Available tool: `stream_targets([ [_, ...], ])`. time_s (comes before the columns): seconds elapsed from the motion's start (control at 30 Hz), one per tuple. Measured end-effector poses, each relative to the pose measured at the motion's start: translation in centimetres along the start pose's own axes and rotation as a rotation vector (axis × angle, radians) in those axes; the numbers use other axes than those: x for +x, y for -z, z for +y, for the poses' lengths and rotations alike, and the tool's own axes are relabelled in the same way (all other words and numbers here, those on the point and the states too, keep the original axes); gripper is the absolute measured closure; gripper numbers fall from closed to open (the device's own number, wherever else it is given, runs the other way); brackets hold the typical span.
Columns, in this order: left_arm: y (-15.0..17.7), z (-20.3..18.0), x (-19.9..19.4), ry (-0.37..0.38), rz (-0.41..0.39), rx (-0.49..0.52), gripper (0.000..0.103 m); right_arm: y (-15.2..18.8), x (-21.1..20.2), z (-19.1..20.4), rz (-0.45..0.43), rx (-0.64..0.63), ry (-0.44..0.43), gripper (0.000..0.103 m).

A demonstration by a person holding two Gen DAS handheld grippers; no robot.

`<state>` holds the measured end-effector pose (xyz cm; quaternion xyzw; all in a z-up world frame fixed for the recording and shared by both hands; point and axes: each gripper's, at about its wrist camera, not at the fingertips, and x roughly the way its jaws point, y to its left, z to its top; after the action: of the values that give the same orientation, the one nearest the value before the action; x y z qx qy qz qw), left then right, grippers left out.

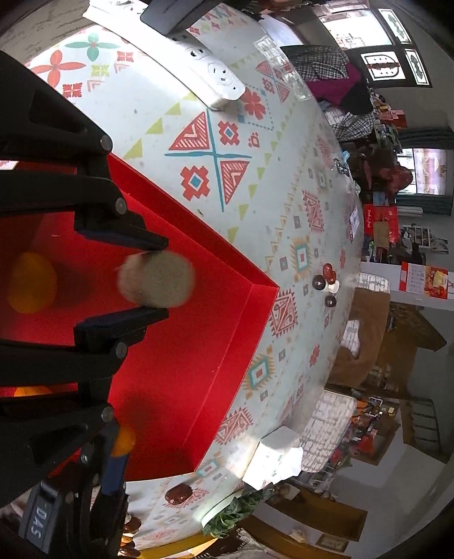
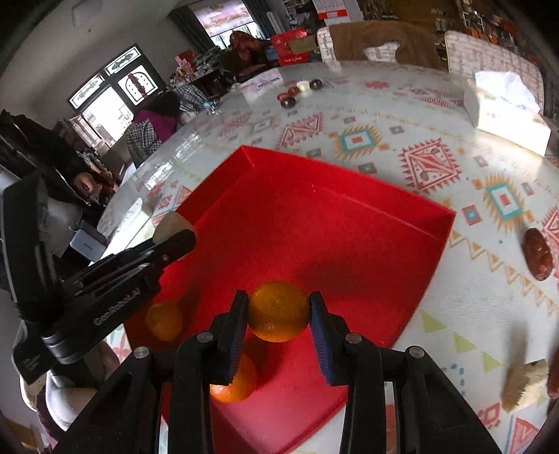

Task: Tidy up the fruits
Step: 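Lower the beige slice into the red tray with the left tool while the right tool releases its orange there, then move both open tools back toward the remaining fruits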

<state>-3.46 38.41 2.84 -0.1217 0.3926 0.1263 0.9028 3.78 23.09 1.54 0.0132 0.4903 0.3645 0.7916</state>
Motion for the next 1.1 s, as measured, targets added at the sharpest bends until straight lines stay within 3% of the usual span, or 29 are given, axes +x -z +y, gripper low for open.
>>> stream_targets([
  [0.17,0.0,-0.2,-0.5,-0.006,-0.018,-0.001,0.054,-0.2,0.5,-0.2,-0.012,0.012,0.003,0.061],
  [0.4,0.1,-1.1,-4.0,0.022,-0.077,-0.003,0.043,0.2,-1.8,-0.5,-0.064,0.020,-0.011,0.060],
  [0.5,0.4,-2.2,-6.0,0.053,-0.101,-0.008,0.039,0.9,-4.2,-0.9,-0.107,0.023,-0.013,0.059],
  [0.63,1.2,-4.6,-9.0,0.111,-0.132,0.012,0.034,2.3,-7.3,-2.0,-0.163,0.023,0.014,0.050],
  [0.7,2.1,-6.4,-10.7,0.129,-0.164,0.031,0.029,3.2,-8.8,-2.7,-0.188,0.023,0.040,0.050],
  [0.83,3.9,-9.4,-12.9,0.151,-0.210,0.061,0.028,6.0,-12.5,-4.2,-0.264,0.007,0.130,0.050],
  [0.9,4.9,-11.4,-13.9,0.162,-0.241,0.086,0.024,7.6,-14.8,-5.1,-0.322,0.024,0.096,0.050],
  [0.97,5.2,-12.8,-14.2,0.150,-0.250,0.114,0.014,9.1,-17.4,-6.2,-0.385,0.064,0.053,0.029],
  [1.0,5.4,-13.7,-14.3,0.157,-0.240,0.125,0.014,9.8,-18.5,-6.8,-0.416,0.084,0.052,0.025],
  [1.1,6.2,-15.2,-14.7,0.216,-0.233,0.140,0.014,11.5,-21.3,-8.6,-0.460,0.099,0.099,0.024],
])
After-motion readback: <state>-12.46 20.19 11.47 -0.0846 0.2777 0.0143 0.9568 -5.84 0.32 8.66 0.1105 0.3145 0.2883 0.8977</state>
